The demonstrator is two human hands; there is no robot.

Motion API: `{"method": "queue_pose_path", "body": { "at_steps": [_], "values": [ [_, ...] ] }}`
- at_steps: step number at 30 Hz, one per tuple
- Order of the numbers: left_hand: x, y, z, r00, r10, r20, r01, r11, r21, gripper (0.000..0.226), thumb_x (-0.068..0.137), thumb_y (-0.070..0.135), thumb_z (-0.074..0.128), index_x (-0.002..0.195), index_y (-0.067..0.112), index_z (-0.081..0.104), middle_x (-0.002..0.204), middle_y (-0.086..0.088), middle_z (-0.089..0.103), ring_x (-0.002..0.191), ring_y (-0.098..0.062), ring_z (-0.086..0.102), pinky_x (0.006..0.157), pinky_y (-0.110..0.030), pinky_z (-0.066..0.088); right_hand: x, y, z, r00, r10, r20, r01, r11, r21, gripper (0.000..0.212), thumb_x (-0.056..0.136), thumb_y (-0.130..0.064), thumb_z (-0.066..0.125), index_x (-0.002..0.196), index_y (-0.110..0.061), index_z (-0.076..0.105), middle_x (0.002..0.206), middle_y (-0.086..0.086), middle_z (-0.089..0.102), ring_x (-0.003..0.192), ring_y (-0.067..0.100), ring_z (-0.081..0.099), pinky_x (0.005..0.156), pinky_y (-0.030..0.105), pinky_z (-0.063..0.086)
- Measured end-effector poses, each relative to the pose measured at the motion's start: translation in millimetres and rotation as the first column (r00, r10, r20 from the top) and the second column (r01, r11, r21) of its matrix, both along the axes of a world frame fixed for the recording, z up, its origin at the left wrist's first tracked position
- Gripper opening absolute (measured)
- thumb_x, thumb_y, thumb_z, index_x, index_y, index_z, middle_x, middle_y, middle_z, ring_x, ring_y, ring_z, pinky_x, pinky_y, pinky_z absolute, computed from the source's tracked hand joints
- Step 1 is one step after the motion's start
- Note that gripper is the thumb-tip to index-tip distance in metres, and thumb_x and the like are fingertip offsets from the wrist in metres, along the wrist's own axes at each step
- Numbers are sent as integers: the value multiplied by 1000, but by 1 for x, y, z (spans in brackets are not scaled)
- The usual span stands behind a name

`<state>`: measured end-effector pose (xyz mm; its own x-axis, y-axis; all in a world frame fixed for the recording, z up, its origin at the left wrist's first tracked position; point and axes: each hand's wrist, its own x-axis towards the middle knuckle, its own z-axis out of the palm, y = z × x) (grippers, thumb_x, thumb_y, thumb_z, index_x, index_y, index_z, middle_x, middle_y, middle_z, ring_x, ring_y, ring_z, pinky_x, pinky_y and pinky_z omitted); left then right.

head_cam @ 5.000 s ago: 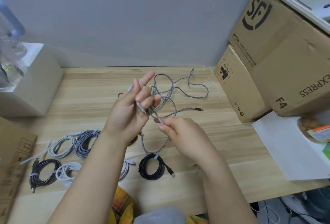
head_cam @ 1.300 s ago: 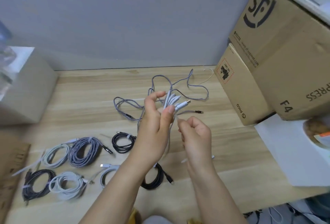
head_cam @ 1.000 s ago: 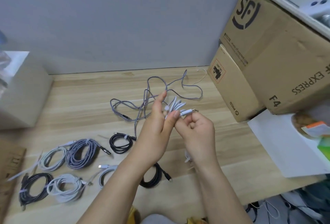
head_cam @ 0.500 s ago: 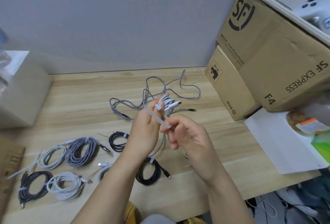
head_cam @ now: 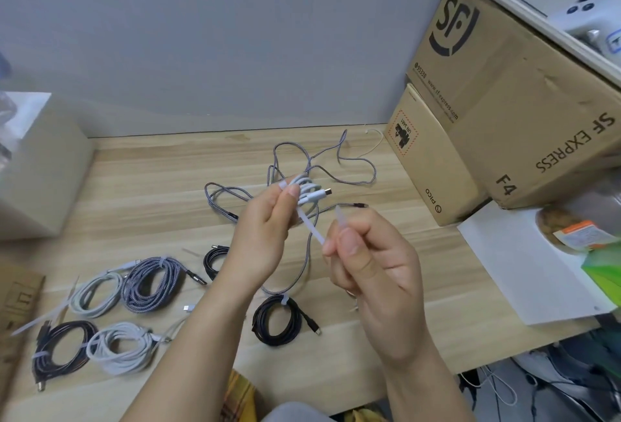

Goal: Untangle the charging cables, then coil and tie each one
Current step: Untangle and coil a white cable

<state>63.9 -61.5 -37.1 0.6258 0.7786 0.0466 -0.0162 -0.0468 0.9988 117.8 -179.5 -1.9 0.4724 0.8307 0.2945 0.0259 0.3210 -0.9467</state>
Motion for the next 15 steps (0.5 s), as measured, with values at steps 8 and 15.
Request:
{"method": "queue_pose_path", "body": {
  "at_steps": [8,15],
  "values": [
    [0,-5,1,995,-82,-54,86,994,69,22,98,23,46,110,39,55,103,17,66,88,8,58,77,-8,42,9,12,-4,985,-162,-64,137,948,-286,26,78,-28,61,56,-15,52,48,-9,38,45,3,29,44,9,26],
    [-1,-9,0,987,-88,-132,113,975,192,28,92,38,42,117,45,55,88,23,67,77,-5,50,73,-19,43,13,16,-8,971,-211,-117,160,926,-343,27,80,-24,55,53,-16,53,49,3,33,43,6,28,41,11,25]
  ]
}}
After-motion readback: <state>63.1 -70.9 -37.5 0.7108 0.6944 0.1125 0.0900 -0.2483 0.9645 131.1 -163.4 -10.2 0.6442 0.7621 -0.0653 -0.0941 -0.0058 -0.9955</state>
